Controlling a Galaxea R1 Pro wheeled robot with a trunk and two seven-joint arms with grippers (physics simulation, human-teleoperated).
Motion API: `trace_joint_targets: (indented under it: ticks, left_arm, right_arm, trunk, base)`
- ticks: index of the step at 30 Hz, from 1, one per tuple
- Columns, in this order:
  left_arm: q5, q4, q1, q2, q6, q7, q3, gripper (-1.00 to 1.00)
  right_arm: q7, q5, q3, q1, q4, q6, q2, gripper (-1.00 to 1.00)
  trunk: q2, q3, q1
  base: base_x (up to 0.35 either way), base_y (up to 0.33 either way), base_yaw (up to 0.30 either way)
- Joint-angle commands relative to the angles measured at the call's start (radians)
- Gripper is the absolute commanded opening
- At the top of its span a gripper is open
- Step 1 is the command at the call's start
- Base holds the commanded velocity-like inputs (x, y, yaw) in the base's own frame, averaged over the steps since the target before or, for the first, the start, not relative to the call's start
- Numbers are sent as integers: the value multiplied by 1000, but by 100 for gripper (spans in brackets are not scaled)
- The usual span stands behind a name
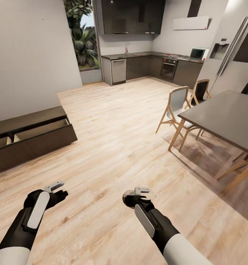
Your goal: Place each of the two pumpkins and all three candles from the living room inside a cabinet in the living room (use any cabinet), then make sure every cabinet is closed, and position the cauldron so it is next to a table in the living room.
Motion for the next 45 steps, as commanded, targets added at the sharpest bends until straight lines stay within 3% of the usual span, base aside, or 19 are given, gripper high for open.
trace_joint_targets:
  ticks: [1, 3, 7, 11, 29, 45]
  left_arm:
    - [10, -1, 0, 0, 3, 9, 0, 100]
    - [10, -1, 0, 0, 3, 9, 0, 100]
    - [10, -1, 0, 1, 3, 9, 1, 100]
    - [10, -1, -1, 1, 3, 9, 1, 100]
    - [10, -1, -1, 1, 3, 9, 1, 100]
    - [12, -1, 0, 0, 3, 9, -2, 100]
  right_arm:
    - [-9, -8, 3, -1, -1, 2, 0, -100]
    - [-9, -8, 8, -1, -1, 2, 0, -100]
    - [-11, -7, 56, -2, 1, 2, 0, -100]
    - [-11, -7, 70, -2, 2, 1, 0, -100]
    - [-16, -7, 73, -2, 1, 4, 0, -100]
    - [-65, -8, 73, -2, 0, 5, 0, -100]
  trunk:
    - [-1, -1, 0]
    - [-1, -1, 0]
    - [-1, -1, 0]
    - [-1, -1, 0]
    - [-1, -1, 0]
    - [-1, 7, 0]
  base:
    - [0, 1, 288]
    - [0, 0, 288]
    - [0, 0, 288]
    - [0, 17, 288]
    - [118, 168, 288]
    - [38, 14, 287]
